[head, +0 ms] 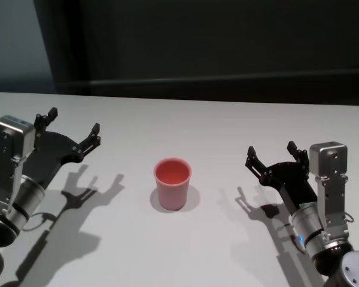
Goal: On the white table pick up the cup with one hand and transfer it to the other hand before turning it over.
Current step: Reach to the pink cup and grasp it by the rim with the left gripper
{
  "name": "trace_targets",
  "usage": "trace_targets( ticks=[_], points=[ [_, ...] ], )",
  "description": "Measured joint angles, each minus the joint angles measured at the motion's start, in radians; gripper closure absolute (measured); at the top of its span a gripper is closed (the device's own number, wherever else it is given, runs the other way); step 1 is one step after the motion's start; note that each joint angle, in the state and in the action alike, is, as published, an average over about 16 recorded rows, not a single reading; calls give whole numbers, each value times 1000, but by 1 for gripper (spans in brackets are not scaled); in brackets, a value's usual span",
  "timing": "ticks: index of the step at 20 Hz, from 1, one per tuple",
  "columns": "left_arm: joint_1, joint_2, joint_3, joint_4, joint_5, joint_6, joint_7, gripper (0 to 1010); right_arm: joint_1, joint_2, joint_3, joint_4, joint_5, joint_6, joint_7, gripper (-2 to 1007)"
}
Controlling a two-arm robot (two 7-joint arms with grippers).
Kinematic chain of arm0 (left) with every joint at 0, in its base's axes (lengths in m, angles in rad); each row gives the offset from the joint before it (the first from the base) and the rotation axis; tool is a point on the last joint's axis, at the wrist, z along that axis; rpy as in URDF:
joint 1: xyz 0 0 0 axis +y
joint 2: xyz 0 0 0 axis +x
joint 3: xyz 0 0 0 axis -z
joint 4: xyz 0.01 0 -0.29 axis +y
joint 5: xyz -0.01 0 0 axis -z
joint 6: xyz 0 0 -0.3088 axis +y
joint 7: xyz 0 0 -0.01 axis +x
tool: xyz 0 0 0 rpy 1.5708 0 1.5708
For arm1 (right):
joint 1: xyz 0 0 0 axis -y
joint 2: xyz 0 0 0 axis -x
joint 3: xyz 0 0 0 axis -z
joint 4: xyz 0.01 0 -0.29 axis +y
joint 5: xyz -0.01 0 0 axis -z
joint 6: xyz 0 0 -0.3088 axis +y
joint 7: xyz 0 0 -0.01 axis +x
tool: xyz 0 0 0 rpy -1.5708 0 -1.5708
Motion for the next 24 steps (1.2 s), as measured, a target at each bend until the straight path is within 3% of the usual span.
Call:
trace_targets(
  ticks=[5,10,18,24],
  points=[
    [-29,76,14,-35,45,1,-82,7,0,0,0,0,0,0,0,5],
    [-77,166,45,-67,91,1,-176,7,0,0,0,0,0,0,0,5],
    [-183,299,114,-100,144,-5,-322,7,0,0,0,0,0,0,0,5],
    [-282,366,181,-98,179,-30,-425,7,0,0,0,0,0,0,0,5]
  ],
)
